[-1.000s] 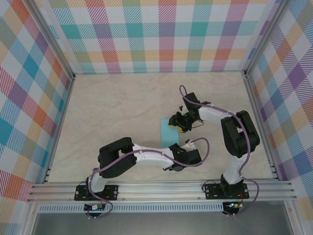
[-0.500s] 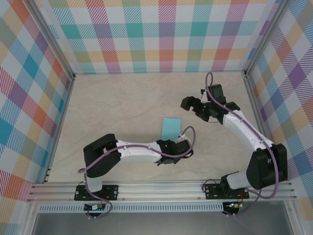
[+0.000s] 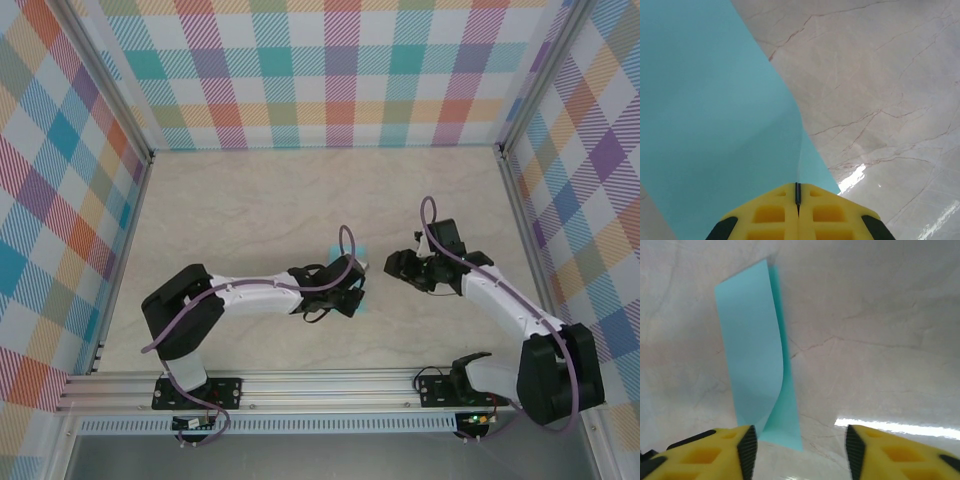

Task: Fold a paper plane with a square sheet of paper (fold left side to right side)
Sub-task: Fold the triangle a second time at the center of the table.

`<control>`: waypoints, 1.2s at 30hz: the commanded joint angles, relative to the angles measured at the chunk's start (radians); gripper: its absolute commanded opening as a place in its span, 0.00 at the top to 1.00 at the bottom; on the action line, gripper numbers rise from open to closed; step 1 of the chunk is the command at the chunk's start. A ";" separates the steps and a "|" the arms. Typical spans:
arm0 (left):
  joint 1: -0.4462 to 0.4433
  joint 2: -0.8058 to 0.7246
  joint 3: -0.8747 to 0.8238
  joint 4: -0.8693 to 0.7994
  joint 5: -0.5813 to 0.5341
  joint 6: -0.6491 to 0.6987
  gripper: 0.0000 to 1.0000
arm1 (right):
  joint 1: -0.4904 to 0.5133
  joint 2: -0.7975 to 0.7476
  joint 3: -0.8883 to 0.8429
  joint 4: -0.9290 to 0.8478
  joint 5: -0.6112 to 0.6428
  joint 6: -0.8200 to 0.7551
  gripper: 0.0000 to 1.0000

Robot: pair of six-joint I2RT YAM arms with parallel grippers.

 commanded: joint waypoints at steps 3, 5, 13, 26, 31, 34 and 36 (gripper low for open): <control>0.062 -0.077 -0.095 0.130 0.157 -0.105 1.00 | 0.061 0.071 -0.043 0.148 -0.095 0.059 0.73; 0.088 -0.098 -0.124 0.154 0.189 -0.121 1.00 | 0.086 0.098 -0.053 0.185 -0.096 0.083 0.80; 0.161 -0.146 -0.192 0.196 0.241 -0.151 1.00 | 0.214 0.204 -0.076 0.290 -0.088 0.156 0.88; 0.216 -0.165 -0.204 0.134 0.236 -0.126 1.00 | 0.312 0.387 -0.029 0.257 -0.019 0.205 0.88; 0.242 -0.142 -0.190 0.109 0.226 -0.090 1.00 | 0.313 0.410 -0.008 0.173 0.013 0.191 0.88; 0.257 -0.120 -0.178 0.100 0.228 -0.068 1.00 | 0.313 0.417 0.001 0.148 0.023 0.184 0.88; 0.268 -0.110 -0.171 0.103 0.228 -0.058 1.00 | 0.313 0.421 0.003 0.140 0.026 0.179 0.88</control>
